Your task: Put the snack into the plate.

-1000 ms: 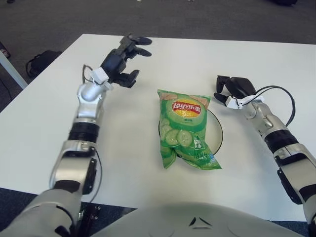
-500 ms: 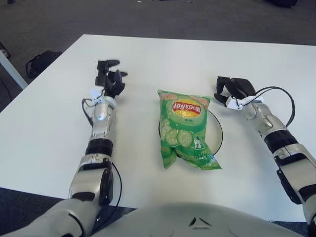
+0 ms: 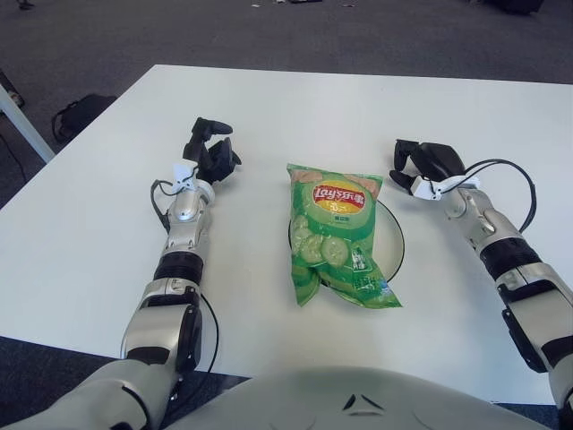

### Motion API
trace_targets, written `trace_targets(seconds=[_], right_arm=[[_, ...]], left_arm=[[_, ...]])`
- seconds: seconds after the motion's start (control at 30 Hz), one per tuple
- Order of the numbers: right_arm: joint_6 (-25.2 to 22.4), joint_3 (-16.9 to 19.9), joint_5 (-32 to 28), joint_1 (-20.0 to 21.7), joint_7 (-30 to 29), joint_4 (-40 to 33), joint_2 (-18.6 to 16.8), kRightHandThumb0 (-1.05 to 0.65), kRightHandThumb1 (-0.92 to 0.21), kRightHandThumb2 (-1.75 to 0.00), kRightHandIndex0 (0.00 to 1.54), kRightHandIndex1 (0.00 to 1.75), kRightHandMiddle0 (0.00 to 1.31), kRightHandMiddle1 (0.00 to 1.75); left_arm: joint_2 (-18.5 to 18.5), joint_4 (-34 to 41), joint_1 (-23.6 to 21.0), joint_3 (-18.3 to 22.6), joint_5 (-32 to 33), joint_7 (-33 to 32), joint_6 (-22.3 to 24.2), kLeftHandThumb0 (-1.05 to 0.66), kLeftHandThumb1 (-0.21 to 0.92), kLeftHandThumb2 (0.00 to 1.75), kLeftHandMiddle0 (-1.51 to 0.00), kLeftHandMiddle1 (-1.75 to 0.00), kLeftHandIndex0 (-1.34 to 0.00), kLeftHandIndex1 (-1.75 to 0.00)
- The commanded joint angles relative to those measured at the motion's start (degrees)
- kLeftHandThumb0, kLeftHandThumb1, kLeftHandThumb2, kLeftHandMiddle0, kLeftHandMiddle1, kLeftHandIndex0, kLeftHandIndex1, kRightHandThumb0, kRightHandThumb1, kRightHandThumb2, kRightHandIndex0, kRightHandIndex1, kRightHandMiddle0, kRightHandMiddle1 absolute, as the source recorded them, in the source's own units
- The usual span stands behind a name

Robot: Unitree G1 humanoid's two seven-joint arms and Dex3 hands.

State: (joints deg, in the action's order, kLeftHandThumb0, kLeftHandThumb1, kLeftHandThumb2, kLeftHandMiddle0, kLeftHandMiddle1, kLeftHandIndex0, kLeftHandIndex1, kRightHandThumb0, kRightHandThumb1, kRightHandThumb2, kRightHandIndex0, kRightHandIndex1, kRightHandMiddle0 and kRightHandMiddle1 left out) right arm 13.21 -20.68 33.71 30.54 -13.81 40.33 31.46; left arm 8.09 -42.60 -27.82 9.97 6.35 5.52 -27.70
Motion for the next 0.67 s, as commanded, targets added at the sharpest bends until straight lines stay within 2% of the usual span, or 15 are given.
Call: trace_targets(seconds=[0.0,0.3,0.63], right_arm=[[-0.7,-1.3,-0.1,-6.7,2.5,2.6,-1.8,-0.47,-0.36,-1.25,1.18,1.75,0.57,1.75],[-2.0,2.0,-2.0,-8.7,1.5,-0.1,-2.7,-0.47,-0.35,-1.27,1.18,1.75,0.59,1.74],[-4.7,6.1,-3.0,-10.6,-2.9,-2.3,-5.1,-0.48,-0.33,-1.28,1.21,1.75,0.62,1.72]], left_arm=[[-0.4,-3.3,3.2,-0.2,-0.3,1.0,-1.1,-0.40,0.62,0.93,-1.04,-1.75,-0.38,-1.75],[-0.5,-5.0,3.6,-0.5,-0.5,2.2,-1.9,-0.40,0.58,0.99,-1.08,-1.75,-0.41,-1.75],[-0.4,-7.9,3.4,-0.7,-0.1,5.4,-1.8,-0.42,0.52,1.06,-1.13,-1.75,-0.45,-1.75]])
